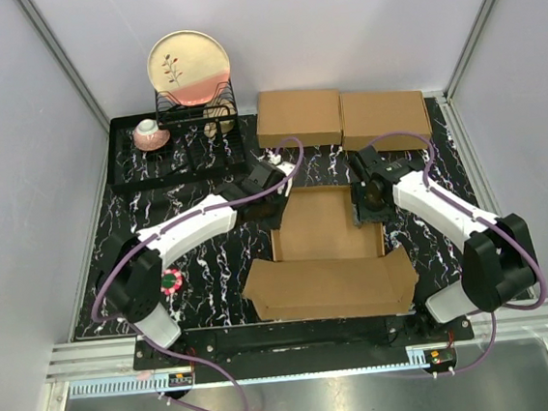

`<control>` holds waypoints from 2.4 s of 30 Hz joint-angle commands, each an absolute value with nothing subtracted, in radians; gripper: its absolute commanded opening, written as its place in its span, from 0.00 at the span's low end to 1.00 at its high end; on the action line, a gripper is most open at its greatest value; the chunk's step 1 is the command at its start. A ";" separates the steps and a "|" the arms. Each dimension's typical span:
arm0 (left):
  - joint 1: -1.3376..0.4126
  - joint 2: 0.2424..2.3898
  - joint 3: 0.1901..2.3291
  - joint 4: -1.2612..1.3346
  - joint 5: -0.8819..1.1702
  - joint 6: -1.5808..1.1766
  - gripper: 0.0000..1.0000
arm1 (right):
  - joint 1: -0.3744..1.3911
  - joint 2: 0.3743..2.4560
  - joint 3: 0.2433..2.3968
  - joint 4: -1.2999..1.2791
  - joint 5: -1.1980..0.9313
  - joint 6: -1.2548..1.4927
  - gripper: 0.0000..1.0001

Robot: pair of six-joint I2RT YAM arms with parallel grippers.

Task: Fold the paper box

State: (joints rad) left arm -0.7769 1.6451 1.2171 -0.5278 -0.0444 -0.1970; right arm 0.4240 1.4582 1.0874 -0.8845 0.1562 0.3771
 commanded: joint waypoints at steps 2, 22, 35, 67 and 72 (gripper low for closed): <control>-0.827 1.646 1.216 -0.549 0.196 -0.169 0.24 | 0.445 1.421 1.097 -0.746 0.106 0.386 0.65; -0.787 1.597 1.256 -0.529 0.086 -0.183 0.46 | 0.443 1.380 1.071 -0.704 0.255 0.403 0.97; -0.767 1.471 1.173 -0.405 0.026 -0.229 0.66 | 0.442 1.275 1.104 -0.703 0.374 0.423 1.00; -0.638 1.707 1.361 -0.434 0.002 -0.212 0.63 | 0.377 1.529 1.271 -0.633 0.380 0.402 0.98; -0.624 1.700 1.348 -0.437 0.037 -0.213 0.63 | 0.379 1.502 1.284 -0.649 0.390 0.400 0.99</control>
State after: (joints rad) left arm -0.6346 1.7168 1.3235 -0.4377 0.0227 -0.2253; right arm 0.3828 1.5364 1.2469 -0.6670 0.3660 0.4053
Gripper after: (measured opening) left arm 0.633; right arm 0.984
